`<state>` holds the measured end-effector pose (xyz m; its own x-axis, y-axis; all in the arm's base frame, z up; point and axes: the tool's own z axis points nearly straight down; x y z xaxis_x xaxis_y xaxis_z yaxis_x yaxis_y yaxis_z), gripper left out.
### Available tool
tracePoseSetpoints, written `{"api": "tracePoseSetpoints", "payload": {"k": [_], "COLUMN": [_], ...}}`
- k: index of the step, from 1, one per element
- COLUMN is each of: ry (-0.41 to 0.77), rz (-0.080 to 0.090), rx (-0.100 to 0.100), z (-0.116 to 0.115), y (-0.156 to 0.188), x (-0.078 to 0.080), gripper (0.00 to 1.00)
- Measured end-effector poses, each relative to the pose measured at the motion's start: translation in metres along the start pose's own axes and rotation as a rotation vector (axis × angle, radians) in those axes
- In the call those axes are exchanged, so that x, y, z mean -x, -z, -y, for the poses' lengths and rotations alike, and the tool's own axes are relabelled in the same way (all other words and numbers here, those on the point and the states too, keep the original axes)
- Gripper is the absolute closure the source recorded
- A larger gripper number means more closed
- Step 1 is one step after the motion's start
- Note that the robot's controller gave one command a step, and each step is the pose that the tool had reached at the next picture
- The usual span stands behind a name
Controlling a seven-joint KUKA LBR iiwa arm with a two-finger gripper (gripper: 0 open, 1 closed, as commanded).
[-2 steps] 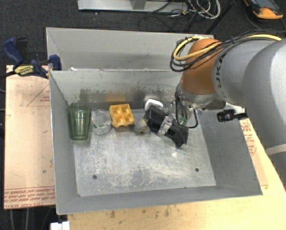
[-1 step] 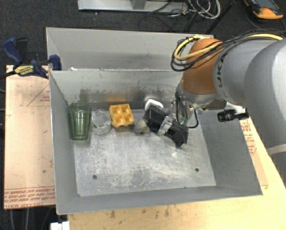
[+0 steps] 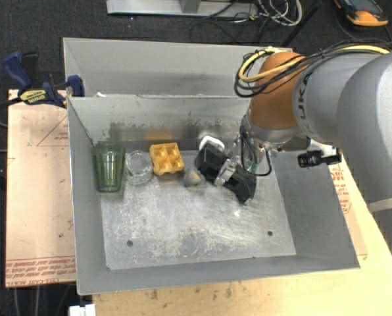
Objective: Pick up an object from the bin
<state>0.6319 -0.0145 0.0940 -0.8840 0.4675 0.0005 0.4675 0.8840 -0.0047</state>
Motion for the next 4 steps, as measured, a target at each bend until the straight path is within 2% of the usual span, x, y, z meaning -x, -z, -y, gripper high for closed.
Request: {"api": "tracePoseSetpoints", "payload": {"k": [2,4], "ry": [0.000,0.002], "rz": [-0.005,-0.002], "rx": [0.002,0.003], "z": [0.000,0.000], "y": [0.013,0.031], "x": [-0.002,-0.001], "gripper": [1.00,1.00]}}
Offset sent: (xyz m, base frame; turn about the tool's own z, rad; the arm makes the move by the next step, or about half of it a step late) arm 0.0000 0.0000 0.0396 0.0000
